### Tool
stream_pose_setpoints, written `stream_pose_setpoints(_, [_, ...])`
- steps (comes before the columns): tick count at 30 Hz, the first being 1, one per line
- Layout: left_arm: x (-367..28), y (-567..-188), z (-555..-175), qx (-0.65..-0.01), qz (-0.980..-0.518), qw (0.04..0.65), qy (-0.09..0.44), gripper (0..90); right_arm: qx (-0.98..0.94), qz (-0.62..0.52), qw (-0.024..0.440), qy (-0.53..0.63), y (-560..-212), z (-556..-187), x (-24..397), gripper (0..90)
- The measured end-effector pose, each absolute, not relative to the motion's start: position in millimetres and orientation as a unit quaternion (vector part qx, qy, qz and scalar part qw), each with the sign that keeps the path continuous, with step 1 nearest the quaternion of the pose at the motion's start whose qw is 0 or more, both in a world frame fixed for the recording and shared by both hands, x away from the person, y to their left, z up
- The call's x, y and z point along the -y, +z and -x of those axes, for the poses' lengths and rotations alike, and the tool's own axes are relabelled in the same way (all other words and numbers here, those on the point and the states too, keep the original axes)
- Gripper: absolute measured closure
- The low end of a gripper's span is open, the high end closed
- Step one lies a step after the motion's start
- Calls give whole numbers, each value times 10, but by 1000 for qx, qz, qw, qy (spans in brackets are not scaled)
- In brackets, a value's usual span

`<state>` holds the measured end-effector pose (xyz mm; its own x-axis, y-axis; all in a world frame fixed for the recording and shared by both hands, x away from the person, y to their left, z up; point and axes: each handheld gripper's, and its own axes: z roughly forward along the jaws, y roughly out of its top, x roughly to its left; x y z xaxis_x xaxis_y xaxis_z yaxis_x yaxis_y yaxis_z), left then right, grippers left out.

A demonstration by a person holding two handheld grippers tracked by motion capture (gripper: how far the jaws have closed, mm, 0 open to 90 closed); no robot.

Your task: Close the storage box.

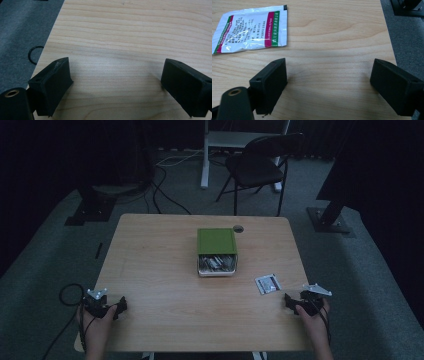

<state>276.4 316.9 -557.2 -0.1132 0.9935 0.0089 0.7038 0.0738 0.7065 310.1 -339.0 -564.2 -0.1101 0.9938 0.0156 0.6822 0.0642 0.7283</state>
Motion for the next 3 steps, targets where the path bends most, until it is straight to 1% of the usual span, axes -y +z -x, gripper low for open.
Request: stream_pose_setpoints(3, [-3161,-5573,-2770,-691,-613,251,289,98,-682,-615,259,300,-5642,-3101,3390,135])
